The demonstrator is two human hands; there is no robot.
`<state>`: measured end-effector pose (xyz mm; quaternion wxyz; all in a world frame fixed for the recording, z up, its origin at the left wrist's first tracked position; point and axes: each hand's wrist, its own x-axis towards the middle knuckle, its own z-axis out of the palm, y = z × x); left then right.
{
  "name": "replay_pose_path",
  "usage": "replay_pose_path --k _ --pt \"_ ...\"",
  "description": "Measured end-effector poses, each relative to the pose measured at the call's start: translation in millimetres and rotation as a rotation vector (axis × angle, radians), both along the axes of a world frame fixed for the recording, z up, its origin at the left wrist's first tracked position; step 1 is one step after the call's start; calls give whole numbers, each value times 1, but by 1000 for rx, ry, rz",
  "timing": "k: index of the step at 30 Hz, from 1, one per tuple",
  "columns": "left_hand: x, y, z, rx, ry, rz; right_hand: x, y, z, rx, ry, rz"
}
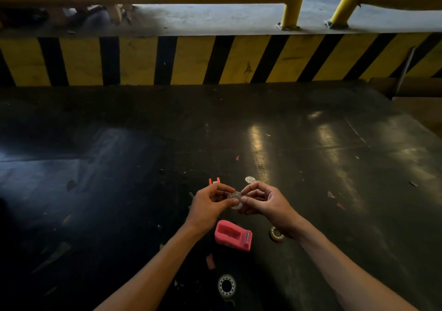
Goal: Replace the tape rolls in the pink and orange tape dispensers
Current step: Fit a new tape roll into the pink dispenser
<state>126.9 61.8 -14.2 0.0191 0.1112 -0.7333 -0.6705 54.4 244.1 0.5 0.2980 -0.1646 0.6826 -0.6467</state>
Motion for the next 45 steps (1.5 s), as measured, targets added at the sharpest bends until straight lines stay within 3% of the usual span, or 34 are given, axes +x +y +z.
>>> replay_pose_path --k 14,28,32,40,45 --pt "2 -4 -5 8 -38 -2 -1 -4 -16 30 199 -6" --pt "6 -3 -39 -84 -64 6 -1 -5 -49 237 373 37" --pt "5 -6 -53 -238 -87 -81 -2 -4 -59 288 388 51" --pt "12 -21 -79 -619 -159 -438 15 0 -88 470 699 177" --pt "18 -24 -88 -716 -68 -409 21 -2 -94 498 825 214"
